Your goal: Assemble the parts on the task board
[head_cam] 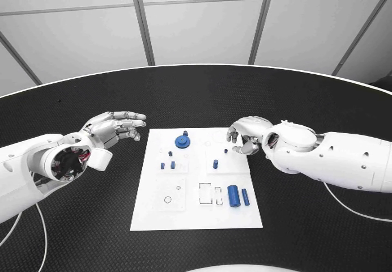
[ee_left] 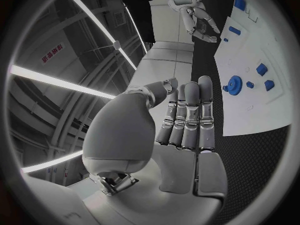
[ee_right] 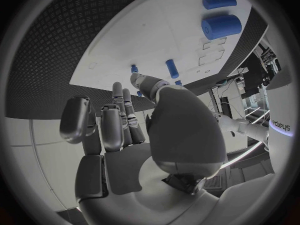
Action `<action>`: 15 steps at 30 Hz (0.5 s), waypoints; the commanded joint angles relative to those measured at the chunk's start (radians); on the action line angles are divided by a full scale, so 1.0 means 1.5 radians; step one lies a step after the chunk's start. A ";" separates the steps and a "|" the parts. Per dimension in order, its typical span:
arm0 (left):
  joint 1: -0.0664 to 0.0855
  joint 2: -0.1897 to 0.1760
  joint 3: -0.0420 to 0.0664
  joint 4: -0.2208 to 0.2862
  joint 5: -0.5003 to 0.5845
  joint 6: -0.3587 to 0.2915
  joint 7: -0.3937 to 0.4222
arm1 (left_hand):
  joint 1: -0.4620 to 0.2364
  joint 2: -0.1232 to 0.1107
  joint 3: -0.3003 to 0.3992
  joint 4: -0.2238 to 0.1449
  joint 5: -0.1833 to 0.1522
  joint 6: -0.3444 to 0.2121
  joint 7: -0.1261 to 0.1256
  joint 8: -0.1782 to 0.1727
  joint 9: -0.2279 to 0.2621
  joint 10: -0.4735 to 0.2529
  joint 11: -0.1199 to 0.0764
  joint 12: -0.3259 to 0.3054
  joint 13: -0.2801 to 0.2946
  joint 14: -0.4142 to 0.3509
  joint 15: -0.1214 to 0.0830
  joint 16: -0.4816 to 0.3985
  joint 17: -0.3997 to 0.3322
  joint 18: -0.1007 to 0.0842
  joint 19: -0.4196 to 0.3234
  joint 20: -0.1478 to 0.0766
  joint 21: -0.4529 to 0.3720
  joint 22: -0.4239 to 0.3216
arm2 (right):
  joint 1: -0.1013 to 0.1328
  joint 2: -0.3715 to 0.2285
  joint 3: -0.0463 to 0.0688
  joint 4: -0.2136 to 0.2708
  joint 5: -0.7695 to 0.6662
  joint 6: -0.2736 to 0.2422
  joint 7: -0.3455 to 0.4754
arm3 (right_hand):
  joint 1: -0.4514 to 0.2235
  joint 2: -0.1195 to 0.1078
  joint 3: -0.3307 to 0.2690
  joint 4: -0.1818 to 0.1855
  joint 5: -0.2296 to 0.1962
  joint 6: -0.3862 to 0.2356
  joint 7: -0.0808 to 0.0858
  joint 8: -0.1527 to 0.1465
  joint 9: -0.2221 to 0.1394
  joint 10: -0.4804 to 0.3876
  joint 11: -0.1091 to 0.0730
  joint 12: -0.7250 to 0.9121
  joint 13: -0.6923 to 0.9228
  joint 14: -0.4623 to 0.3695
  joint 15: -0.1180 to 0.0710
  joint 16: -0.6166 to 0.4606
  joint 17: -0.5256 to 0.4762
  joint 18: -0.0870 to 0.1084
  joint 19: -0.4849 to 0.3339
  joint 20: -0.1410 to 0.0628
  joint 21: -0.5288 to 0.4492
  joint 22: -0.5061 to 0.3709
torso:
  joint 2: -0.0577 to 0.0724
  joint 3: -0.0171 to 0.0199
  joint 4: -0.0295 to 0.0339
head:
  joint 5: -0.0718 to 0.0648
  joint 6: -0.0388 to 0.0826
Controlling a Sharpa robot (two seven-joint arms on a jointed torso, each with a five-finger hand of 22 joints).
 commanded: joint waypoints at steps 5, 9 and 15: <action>0.000 -0.001 0.000 0.006 0.011 0.006 0.005 | -0.001 0.006 -0.004 0.000 0.000 -0.002 0.004 -0.002 -0.001 -0.002 0.002 -0.002 -0.001 -0.005 0.000 -0.004 -0.001 0.011 -0.003 0.000 -0.004 -0.002 | -0.008 0.027 -0.002 -0.015 -0.002 0.021 0.000 | 0.008 -0.001 0.007 -0.003 0.003 0.002 0.001 -0.001 -0.001 0.012 0.001 -0.003 -0.007 0.019 0.004 0.002 0.003 0.008 0.003 0.004 0.006 0.005 | 0.001 -0.0001 -0.0001 | 0.004 0.000; 0.000 -0.001 0.000 0.009 0.012 0.009 0.003 | 0.000 0.006 -0.006 -0.001 0.001 -0.002 0.004 -0.002 -0.001 -0.002 0.002 -0.002 -0.002 -0.007 0.000 -0.006 -0.003 0.011 -0.005 0.001 -0.006 -0.003 | -0.011 0.036 -0.002 -0.020 -0.002 0.027 -0.003 | 0.009 -0.002 0.008 -0.005 0.009 0.001 0.003 -0.003 -0.002 0.012 0.002 -0.006 -0.011 0.020 0.005 0.001 0.003 0.008 0.003 0.004 0.005 0.004 | 0.001 0.0008 -0.0004 | 0.005 0.000; 0.000 -0.001 0.000 0.010 0.013 0.010 -0.003 | 0.002 0.007 -0.010 -0.002 0.000 -0.005 0.006 -0.003 -0.002 -0.004 0.003 -0.004 -0.003 -0.011 0.001 -0.010 -0.007 0.011 -0.006 0.001 -0.010 -0.005 | -0.013 0.042 -0.003 -0.026 -0.002 0.030 -0.006 | 0.010 -0.003 0.008 -0.006 0.012 0.001 0.004 -0.004 -0.002 0.012 0.003 -0.007 -0.013 0.020 0.005 0.001 0.003 0.008 0.003 0.004 0.005 0.004 | 0.001 0.0019 -0.0007 | 0.008 -0.002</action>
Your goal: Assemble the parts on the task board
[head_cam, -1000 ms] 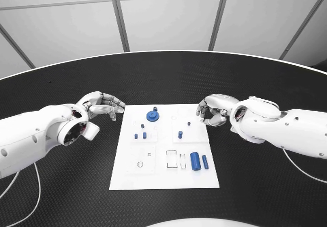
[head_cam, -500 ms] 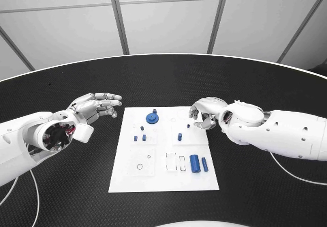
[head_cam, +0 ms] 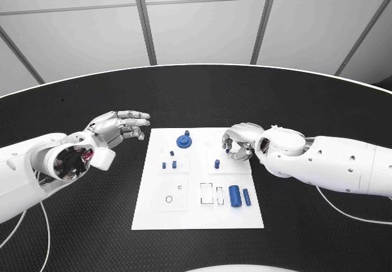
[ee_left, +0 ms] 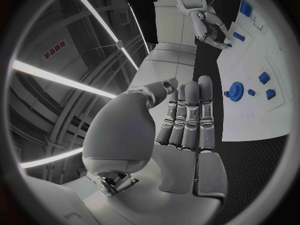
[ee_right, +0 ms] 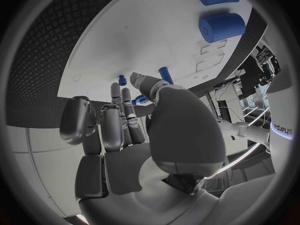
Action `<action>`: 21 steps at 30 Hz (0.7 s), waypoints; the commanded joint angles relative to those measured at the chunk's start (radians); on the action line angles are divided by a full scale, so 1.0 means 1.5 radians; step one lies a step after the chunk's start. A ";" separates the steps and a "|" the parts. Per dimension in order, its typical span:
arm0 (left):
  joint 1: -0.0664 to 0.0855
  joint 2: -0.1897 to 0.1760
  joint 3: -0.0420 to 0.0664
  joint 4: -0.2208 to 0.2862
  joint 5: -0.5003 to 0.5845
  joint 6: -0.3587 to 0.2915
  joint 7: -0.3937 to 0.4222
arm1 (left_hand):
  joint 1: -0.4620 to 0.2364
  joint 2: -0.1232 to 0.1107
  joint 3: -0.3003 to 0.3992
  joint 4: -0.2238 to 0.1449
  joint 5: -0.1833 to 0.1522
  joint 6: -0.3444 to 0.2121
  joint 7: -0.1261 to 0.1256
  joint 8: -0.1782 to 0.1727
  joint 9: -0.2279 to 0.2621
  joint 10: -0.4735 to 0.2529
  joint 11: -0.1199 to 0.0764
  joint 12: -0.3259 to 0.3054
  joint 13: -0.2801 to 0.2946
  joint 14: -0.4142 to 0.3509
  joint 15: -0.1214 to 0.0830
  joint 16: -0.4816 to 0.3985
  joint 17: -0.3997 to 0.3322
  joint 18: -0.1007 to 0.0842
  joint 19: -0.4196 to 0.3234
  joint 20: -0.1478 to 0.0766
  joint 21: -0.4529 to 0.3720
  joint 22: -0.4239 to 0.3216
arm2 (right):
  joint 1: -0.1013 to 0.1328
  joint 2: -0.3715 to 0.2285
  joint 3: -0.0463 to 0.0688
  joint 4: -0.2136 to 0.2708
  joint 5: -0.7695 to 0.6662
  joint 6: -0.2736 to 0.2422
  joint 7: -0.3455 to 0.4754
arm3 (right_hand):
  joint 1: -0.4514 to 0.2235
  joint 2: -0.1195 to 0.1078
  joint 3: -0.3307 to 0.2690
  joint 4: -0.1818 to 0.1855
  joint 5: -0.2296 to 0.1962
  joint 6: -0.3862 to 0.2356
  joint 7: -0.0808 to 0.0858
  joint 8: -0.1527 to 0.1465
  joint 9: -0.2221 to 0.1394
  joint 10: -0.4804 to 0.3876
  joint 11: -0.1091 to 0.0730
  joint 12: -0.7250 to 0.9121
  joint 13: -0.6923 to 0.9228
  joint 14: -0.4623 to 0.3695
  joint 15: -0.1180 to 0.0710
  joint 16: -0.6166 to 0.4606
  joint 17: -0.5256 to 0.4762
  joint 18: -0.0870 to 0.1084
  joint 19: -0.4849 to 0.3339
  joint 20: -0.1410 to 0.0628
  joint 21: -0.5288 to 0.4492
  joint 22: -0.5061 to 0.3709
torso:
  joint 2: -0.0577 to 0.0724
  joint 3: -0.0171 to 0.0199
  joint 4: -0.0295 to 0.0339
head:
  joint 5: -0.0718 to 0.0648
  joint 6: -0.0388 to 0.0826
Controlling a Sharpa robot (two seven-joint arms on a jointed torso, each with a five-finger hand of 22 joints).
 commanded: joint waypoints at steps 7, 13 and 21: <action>0.000 -0.001 0.000 -0.001 0.000 0.002 -0.005 | -0.002 0.005 -0.008 0.000 0.000 -0.004 0.005 -0.004 -0.001 -0.006 0.004 -0.004 -0.002 -0.008 0.002 -0.004 -0.003 0.011 -0.007 0.002 -0.005 -0.003 | -0.004 0.009 0.000 -0.008 0.000 0.002 0.001 | 0.009 0.008 0.006 -0.001 0.011 0.008 0.003 -0.001 0.000 0.013 -0.001 0.000 -0.005 0.021 0.004 0.005 0.006 0.007 0.005 0.003 0.005 0.005 | 0.000 0.0014 -0.0005 | 0.004 -0.002; 0.000 -0.001 0.000 -0.002 0.000 0.003 -0.008 | -0.002 0.005 -0.009 0.000 0.000 -0.005 0.005 -0.005 -0.002 -0.007 0.005 -0.005 -0.003 -0.008 0.003 -0.005 -0.004 0.011 -0.007 0.002 -0.007 -0.004 | -0.007 0.013 0.000 -0.016 0.000 0.004 0.000 | 0.010 0.014 0.009 -0.002 0.012 0.012 0.002 0.002 0.001 0.017 -0.003 0.001 -0.007 0.022 0.003 0.006 0.008 0.006 0.006 0.002 0.007 0.007 | 0.000 0.0025 -0.0015 | 0.005 -0.002; 0.000 -0.001 0.000 -0.002 0.000 0.004 -0.011 | -0.004 0.005 -0.012 0.001 0.000 -0.006 0.006 -0.005 -0.002 -0.008 0.006 -0.005 -0.003 -0.009 0.004 -0.006 -0.006 0.011 -0.008 0.003 -0.009 -0.005 | -0.009 0.019 0.000 -0.027 0.000 0.008 0.002 | 0.018 0.029 0.018 -0.009 0.015 0.025 -0.001 0.007 0.004 0.029 -0.006 0.002 -0.013 0.023 0.000 0.007 0.011 0.006 0.007 -0.001 0.009 0.012 | 0.001 0.0026 0.0000 | 0.004 -0.004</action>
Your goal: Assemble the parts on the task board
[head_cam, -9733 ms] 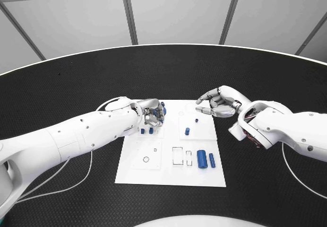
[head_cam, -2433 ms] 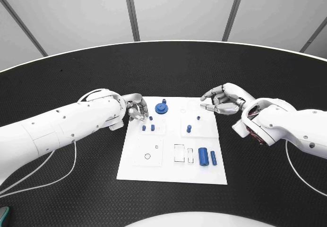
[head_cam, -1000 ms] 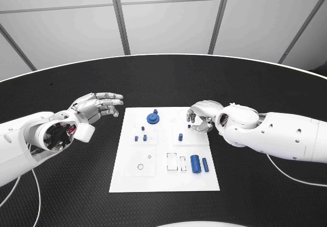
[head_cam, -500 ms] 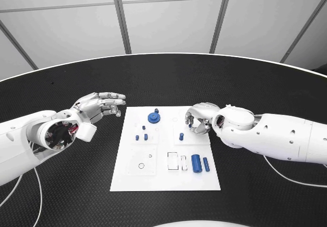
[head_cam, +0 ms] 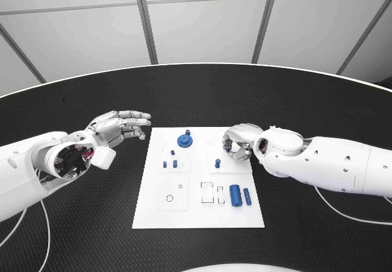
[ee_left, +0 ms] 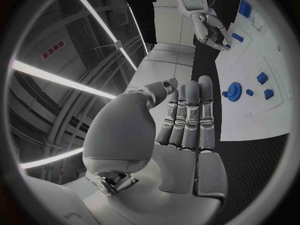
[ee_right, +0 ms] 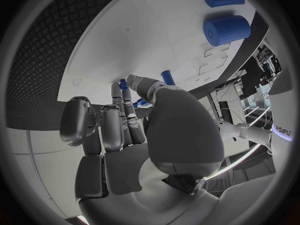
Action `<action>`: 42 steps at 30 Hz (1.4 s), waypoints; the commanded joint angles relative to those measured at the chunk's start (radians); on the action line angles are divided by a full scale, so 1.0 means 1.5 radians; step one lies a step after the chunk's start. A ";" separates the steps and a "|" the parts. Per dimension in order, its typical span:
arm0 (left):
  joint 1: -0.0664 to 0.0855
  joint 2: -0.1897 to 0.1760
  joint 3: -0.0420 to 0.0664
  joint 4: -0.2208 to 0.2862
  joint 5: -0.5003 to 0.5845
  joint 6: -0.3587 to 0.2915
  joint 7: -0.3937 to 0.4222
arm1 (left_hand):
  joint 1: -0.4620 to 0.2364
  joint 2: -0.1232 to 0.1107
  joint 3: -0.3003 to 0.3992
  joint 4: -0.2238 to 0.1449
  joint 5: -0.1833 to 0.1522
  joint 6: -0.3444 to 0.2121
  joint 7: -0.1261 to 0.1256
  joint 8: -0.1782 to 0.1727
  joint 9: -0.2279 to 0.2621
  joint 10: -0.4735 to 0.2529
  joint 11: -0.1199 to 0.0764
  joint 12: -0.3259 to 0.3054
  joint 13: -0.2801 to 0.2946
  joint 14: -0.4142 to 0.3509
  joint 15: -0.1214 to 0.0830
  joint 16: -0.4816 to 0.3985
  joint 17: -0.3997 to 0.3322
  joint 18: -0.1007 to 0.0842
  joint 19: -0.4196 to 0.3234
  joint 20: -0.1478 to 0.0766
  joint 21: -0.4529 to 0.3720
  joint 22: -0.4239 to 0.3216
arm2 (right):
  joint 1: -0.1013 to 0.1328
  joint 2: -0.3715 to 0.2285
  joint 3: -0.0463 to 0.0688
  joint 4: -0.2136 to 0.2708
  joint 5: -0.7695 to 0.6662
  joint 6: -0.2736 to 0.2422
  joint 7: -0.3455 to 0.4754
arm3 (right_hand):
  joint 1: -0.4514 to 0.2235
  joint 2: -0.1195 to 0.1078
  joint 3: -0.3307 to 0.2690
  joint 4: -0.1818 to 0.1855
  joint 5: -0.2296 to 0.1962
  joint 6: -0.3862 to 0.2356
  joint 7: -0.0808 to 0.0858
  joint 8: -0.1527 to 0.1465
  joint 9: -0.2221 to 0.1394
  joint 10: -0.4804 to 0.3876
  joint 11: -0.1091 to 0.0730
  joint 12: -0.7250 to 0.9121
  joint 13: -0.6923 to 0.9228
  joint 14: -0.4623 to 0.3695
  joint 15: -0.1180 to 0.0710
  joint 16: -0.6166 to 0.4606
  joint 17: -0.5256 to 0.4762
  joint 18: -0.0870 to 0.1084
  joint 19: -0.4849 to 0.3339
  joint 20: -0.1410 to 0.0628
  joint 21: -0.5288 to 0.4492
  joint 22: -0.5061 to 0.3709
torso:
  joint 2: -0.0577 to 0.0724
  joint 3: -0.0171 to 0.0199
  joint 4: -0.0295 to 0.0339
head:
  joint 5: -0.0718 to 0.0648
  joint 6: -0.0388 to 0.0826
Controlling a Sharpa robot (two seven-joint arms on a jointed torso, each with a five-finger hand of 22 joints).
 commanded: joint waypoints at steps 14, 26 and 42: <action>0.000 -0.001 0.000 -0.001 0.000 -0.001 -0.006 | -0.005 0.006 -0.007 0.002 0.000 -0.003 0.002 -0.003 -0.001 -0.004 0.002 -0.003 -0.002 -0.005 -0.001 -0.004 -0.002 0.011 -0.006 0.002 -0.005 -0.002 | -0.009 0.006 0.000 -0.005 -0.002 0.008 -0.002 | 0.005 0.028 0.010 -0.016 -0.004 0.041 -0.010 0.021 0.010 0.038 -0.011 0.004 -0.008 0.026 -0.008 0.011 0.013 0.003 0.008 -0.008 0.016 0.018 | 0.001 0.0000 0.0002 | 0.000 -0.005; 0.000 -0.002 0.000 -0.003 0.000 -0.002 -0.013 | -0.001 0.005 -0.009 -0.001 0.001 -0.007 0.004 -0.005 -0.002 -0.008 0.003 -0.004 -0.003 -0.007 0.000 -0.006 -0.005 0.011 -0.006 0.002 -0.008 -0.005 | -0.011 0.002 0.000 0.004 -0.018 -0.009 -0.014 | 0.014 0.045 0.027 -0.033 0.001 0.046 -0.011 0.024 0.013 0.053 -0.013 -0.004 -0.013 0.027 -0.011 0.013 0.016 0.001 0.011 -0.012 0.022 0.027 | 0.000 0.0006 -0.0001 | -0.002 -0.006; 0.000 -0.002 0.000 -0.005 0.000 0.001 -0.018 | 0.001 0.004 -0.013 -0.003 0.001 -0.014 0.007 -0.009 -0.004 -0.013 0.006 -0.005 -0.005 -0.009 0.002 -0.009 -0.009 0.011 -0.007 0.004 -0.011 -0.007 | -0.011 -0.010 0.000 0.019 -0.022 -0.028 -0.020 | 0.015 0.044 0.029 -0.038 0.004 0.046 -0.010 0.024 0.013 0.054 -0.012 -0.006 -0.014 0.027 -0.011 0.014 0.018 0.001 0.011 -0.012 0.023 0.028 | 0.000 0.0001 0.0003 | -0.007 -0.007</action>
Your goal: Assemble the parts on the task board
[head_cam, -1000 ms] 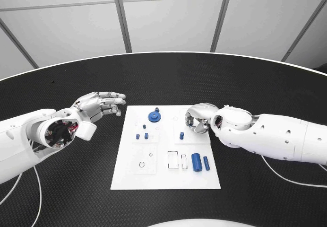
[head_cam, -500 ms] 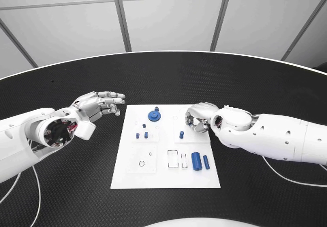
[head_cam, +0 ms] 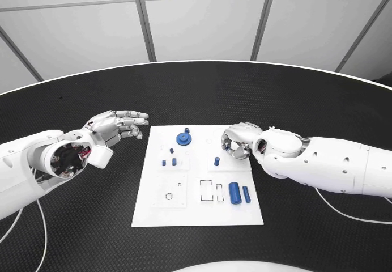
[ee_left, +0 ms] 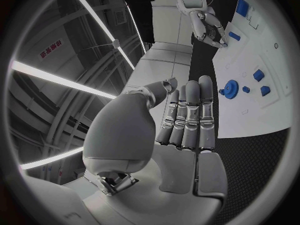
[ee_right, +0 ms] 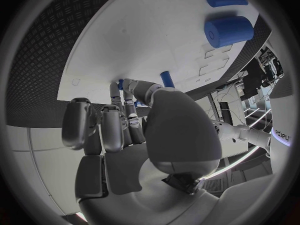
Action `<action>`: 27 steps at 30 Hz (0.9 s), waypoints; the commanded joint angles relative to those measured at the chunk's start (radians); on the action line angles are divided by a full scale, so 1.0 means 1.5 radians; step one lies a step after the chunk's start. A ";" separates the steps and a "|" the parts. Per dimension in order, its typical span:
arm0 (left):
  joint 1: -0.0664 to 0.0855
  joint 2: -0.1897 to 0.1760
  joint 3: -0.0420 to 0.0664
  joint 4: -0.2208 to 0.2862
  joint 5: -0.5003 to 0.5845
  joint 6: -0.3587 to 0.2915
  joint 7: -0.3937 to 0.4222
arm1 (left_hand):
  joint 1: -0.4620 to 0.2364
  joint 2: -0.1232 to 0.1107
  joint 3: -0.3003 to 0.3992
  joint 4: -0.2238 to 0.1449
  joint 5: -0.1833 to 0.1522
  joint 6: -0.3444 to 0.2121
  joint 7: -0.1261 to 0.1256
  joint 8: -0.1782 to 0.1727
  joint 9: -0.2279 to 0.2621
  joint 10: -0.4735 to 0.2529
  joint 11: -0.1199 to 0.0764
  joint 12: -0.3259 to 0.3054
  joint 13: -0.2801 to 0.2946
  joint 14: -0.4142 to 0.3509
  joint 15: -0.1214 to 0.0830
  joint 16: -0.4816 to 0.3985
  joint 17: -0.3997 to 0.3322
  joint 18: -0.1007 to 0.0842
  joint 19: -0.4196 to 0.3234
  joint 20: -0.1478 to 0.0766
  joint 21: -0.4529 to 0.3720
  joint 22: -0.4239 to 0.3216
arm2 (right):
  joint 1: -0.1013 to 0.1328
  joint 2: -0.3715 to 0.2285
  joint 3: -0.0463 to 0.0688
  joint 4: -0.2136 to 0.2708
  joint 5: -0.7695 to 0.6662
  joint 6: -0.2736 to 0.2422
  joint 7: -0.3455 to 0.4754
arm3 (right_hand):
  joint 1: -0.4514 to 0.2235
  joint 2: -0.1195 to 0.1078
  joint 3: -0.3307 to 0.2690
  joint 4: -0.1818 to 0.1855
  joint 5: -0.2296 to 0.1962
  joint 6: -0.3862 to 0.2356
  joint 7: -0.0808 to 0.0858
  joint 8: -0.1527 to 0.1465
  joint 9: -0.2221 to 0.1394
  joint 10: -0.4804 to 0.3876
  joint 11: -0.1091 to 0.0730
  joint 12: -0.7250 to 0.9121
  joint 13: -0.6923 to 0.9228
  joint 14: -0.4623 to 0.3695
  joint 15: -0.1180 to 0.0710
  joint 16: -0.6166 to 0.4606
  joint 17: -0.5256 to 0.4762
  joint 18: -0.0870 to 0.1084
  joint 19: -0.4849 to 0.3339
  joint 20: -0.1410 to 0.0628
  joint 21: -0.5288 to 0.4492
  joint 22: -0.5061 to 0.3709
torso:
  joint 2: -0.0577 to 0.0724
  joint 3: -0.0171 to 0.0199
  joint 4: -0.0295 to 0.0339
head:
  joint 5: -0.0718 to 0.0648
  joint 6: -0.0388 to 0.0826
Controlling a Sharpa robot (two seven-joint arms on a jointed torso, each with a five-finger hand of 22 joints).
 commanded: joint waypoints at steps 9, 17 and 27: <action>0.000 0.000 0.000 0.000 0.000 0.004 -0.003 | 0.004 0.001 -0.008 0.000 0.001 -0.010 0.001 -0.003 -0.002 -0.010 0.002 -0.003 -0.002 -0.006 0.003 -0.006 -0.003 0.011 -0.006 0.003 -0.006 -0.002 | 0.000 -0.019 0.000 0.028 -0.022 -0.012 -0.009 | -0.001 0.002 -0.001 -0.006 0.006 0.005 0.000 0.002 0.002 0.033 -0.023 -0.001 0.001 0.028 -0.006 0.003 0.002 0.000 0.004 -0.003 0.007 0.003 | 0.000 -0.0004 0.0004 | -0.003 0.001; 0.000 0.001 0.000 -0.002 0.000 0.005 -0.004 | 0.004 0.001 -0.009 -0.001 0.001 -0.011 0.002 -0.004 -0.002 -0.011 0.003 -0.003 -0.002 -0.008 0.004 -0.007 -0.005 0.011 -0.007 0.003 -0.007 -0.003 | 0.000 -0.043 0.001 0.061 -0.025 -0.023 -0.013 | -0.003 0.001 -0.001 -0.006 0.006 0.006 0.000 0.003 0.002 0.034 -0.023 -0.001 0.000 0.028 -0.006 0.004 0.004 0.000 0.004 -0.003 0.008 0.005 | 0.000 0.0001 -0.0005 | -0.003 0.001; 0.000 0.002 0.000 -0.004 0.000 0.006 -0.003 | 0.004 0.001 -0.009 -0.001 0.001 -0.012 0.003 -0.004 -0.002 -0.012 0.003 -0.003 -0.002 -0.008 0.004 -0.008 -0.005 0.011 -0.007 0.004 -0.007 -0.003 | 0.001 -0.068 0.002 0.105 -0.025 -0.044 -0.015 | -0.005 0.000 -0.002 -0.006 0.006 0.008 -0.001 0.003 0.002 0.036 -0.023 -0.002 0.000 0.029 -0.006 0.004 0.004 0.000 0.005 -0.003 0.010 0.007 | 0.000 -0.0002 0.0001 | -0.004 0.000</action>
